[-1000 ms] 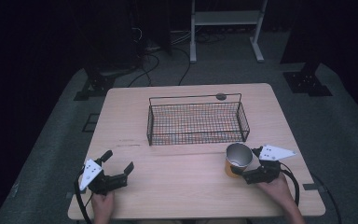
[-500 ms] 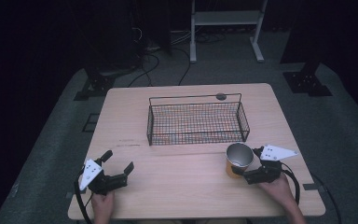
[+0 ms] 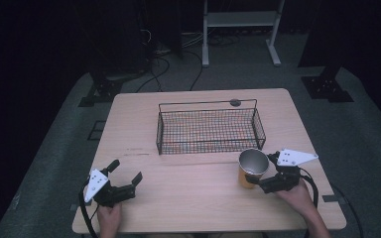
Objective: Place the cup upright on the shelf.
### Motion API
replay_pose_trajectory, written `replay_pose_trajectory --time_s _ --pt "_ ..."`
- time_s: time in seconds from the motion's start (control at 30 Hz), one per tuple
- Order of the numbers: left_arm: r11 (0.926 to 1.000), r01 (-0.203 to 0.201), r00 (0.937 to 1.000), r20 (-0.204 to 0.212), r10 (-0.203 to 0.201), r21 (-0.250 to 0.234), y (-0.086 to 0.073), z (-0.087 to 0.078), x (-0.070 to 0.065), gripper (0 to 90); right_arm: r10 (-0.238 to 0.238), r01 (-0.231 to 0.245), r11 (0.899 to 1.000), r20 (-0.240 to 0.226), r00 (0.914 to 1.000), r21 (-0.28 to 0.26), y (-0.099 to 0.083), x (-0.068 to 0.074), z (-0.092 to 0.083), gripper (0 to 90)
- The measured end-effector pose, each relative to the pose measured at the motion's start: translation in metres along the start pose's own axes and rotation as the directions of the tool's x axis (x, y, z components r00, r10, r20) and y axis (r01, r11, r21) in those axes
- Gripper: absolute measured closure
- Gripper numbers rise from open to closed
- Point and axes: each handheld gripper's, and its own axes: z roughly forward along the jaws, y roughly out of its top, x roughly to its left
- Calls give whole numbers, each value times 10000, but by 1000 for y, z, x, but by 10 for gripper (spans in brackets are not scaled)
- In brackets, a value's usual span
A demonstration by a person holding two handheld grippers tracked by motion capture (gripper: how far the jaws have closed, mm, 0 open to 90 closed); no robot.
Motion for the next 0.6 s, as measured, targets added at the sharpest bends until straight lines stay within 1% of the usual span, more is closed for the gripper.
replay_pose_trajectory --time_s 0.13,0.23,0.27,0.33,0.37,0.43,0.6 --pt "10000 -22 10000 5 22 17 0 0 0 16 37 -41 9999 -278 9996 -156 10 -2 0 144" --pt "10000 -26 10000 1 26 15 0 0 0 16 32 -40 9997 -321 9995 -226 14 -3 -1 144" --pt "10000 -15 10000 3 15 2 0 0 0 17 96 -107 9996 -420 9991 -270 20 -4 -1 144" --pt "10000 -18 10000 3 18 10 0 0 0 17 108 -121 9995 -445 9990 -296 23 -5 -2 144" --pt "10000 -40 10000 5 40 21 0 0 0 16 121 -137 9994 -515 9986 -311 28 -5 -2 144" --pt "10000 -42 10000 -2 42 24 0 0 0 17 109 -126 9994 -536 9985 -319 30 -5 -2 144" --pt "10000 -39 10000 -9 39 31 0 0 0 17 115 -144 9989 -642 9979 -445 45 -8 -4 144"
